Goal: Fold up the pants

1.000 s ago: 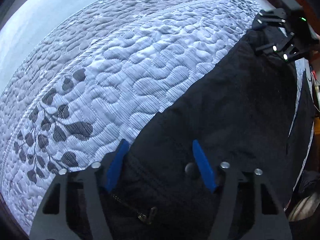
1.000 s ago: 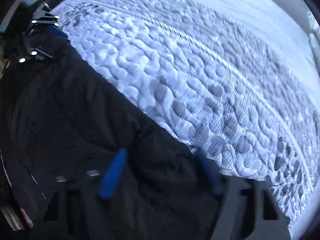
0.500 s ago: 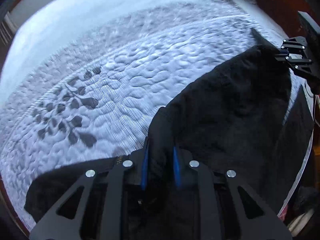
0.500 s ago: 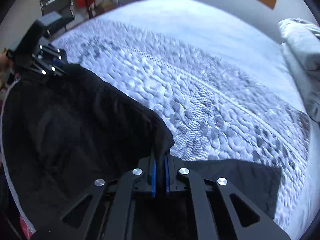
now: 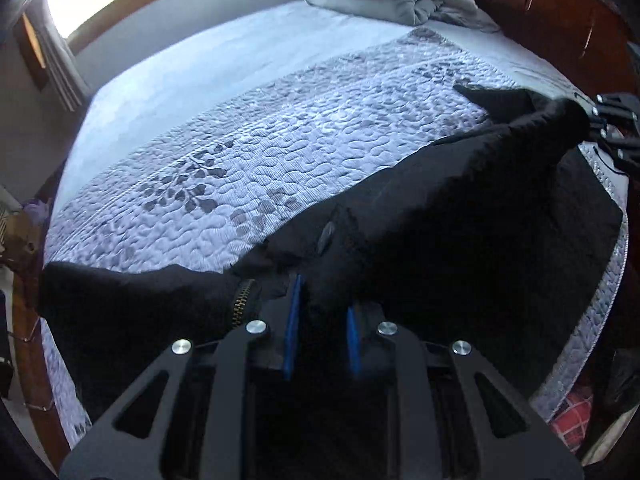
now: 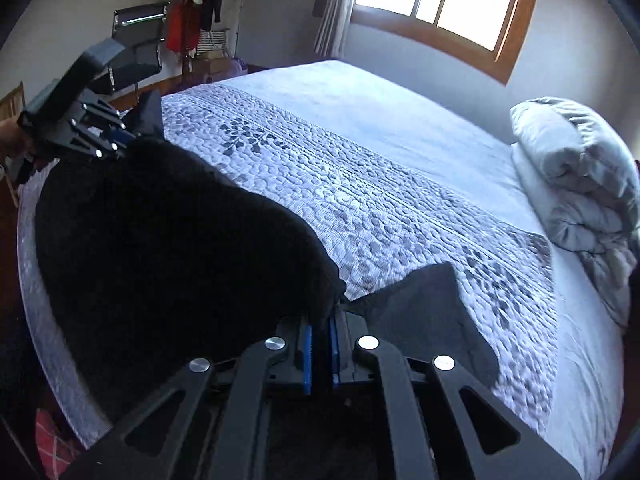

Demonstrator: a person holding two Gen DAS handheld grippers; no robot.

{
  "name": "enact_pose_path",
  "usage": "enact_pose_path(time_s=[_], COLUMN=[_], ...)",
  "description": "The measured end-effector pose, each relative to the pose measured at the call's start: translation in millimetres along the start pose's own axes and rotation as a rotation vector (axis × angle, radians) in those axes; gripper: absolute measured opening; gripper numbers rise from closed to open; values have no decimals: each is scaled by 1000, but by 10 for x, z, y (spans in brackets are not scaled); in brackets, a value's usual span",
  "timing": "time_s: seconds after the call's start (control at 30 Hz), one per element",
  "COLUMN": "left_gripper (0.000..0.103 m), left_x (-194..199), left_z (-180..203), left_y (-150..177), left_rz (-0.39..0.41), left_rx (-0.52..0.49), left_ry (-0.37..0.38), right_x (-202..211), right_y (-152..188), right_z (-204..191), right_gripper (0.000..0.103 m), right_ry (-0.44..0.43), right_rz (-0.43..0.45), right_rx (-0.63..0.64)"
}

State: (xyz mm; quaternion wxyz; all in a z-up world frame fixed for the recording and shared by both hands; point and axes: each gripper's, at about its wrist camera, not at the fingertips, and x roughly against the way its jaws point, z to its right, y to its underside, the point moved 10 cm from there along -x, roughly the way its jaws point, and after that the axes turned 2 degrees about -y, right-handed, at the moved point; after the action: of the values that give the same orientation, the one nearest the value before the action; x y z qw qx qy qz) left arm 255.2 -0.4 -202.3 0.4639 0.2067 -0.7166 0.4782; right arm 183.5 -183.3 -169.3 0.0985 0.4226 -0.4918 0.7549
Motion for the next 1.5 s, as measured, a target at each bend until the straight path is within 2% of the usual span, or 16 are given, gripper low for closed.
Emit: enact_pose_path(time_s=[0.2,0.37,0.6,0.73,0.8,0.83,0.87,0.9,0.97,1.0,1.07,1.13,1.23,1.3,1.4,1.5], left_gripper=[18,18,20,21,25,28,33,40,75,77,81,93,96,96,96,96], left_x=[383,557,297,166,162,188,228,304,450,544,752,843,820,737,649,547], left_z=[291,607,909,906,910,909,908,938,1008,1039,1049,951,695,452,189,-7], left_y=[435,938,1568,1725,1732,1725,1705,1686,1654,1629,1559,1512,1460,1454,1497,1621], left_rz=[36,15,-86,-87,-93,-94,-92,-80,-53,-31,23,58,81,80,107,78], left_rx=[71,131,212,257,272,272,267,255,256,263,292,333,409,500,621,675], left_ry=[-11,1,60,77,95,106,119,153,240,279,345,319,210,103,27,-42], right_x=[264,275,134,72,80,115,166,227,445,589,748,809,657,457,-2,-341], right_y=[440,748,1210,1383,1437,1451,1454,1447,1353,1266,1128,976,755,652,512,526], right_z=[-343,-514,-712,-833,-879,-901,-925,-949,-958,-911,-748,-508,-237,-182,-253,-351], right_gripper=[6,7,10,17,26,37,53,59,63,63,73,76,77,77,77,78], right_ry=[23,2,-17,-25,-32,-42,-58,-74,-99,-114,-95,-10,170,232,315,350], right_rz=[-23,-72,-158,-202,-217,-220,-223,-220,-173,-135,-79,-55,-61,-89,-159,-237], right_rx=[-21,-55,-73,-67,-61,-61,-66,-71,-97,-141,-230,-295,-301,-282,-199,-136])
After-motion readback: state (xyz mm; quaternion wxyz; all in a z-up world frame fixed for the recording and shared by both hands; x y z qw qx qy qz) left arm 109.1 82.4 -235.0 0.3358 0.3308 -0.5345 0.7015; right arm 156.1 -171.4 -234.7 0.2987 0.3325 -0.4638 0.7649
